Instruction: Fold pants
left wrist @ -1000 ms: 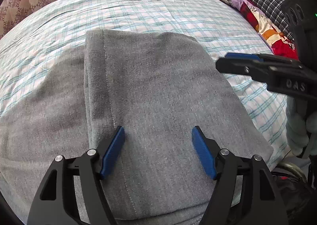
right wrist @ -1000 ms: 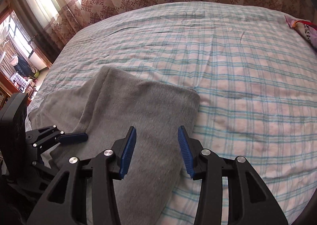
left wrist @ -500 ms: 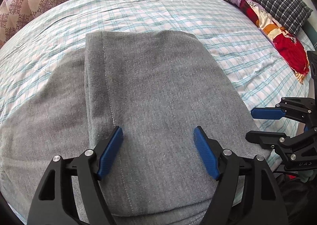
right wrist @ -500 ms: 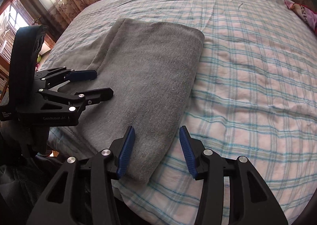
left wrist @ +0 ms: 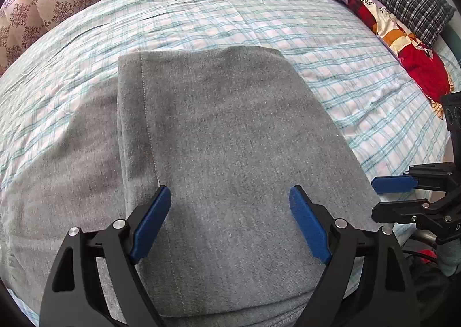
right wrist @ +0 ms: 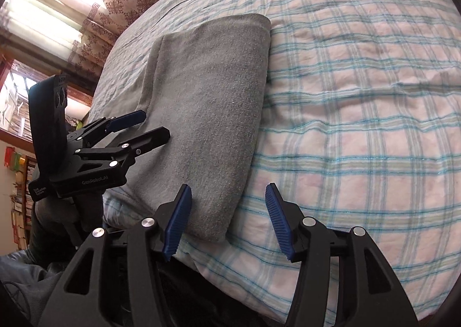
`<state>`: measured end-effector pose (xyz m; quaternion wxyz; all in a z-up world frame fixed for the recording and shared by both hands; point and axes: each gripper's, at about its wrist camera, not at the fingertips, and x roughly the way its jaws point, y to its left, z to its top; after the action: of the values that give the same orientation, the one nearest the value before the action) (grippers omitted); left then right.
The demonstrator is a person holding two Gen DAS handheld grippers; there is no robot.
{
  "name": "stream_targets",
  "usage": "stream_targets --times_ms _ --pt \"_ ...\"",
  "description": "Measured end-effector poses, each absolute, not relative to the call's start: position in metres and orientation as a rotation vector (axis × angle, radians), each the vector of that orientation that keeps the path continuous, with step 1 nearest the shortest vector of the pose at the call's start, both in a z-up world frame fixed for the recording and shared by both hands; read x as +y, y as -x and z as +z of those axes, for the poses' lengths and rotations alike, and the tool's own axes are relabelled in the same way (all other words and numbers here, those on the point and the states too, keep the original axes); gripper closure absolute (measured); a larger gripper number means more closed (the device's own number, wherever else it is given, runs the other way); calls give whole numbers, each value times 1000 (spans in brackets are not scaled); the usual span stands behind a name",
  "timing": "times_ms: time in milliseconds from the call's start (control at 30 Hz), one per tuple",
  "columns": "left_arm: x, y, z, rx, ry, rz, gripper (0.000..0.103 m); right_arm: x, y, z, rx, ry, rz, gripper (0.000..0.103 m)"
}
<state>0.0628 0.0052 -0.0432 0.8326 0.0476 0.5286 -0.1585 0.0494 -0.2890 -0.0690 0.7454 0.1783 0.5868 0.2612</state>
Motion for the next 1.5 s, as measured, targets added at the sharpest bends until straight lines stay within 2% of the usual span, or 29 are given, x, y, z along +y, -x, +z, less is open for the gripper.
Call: stream_targets --times_ms 133,300,433,500,600,800,1167,1300,1500 --pt "-4 -72 -33 1111 -111 -345 16 -287 -54 -74 1303 -467 608 47" --pt "-20 -90 -24 1117 -104 -377 12 -273 -58 -75 1305 -435 632 48" --pt "-33 -106 -24 1150 -81 -405 12 -268 -56 -70 1277 -420 632 59" --pt "-40 -115 -26 1174 -66 -415 12 -266 -54 -65 1250 -398 631 69" --pt "-49 -127 -28 1205 -59 -425 12 -260 -47 -53 1198 -318 625 74" --pt "-78 -147 -32 1282 -107 -462 11 -242 -34 -33 1110 -176 612 74" --pt "-126 -163 -61 1365 -390 -389 9 -220 -20 -15 1026 -79 623 75" --pt "-125 -159 -62 1340 -435 -356 29 -218 -21 -12 1016 -79 617 75" --pt "-93 -158 -45 1320 -279 -400 66 -223 -16 -7 972 -63 623 75"
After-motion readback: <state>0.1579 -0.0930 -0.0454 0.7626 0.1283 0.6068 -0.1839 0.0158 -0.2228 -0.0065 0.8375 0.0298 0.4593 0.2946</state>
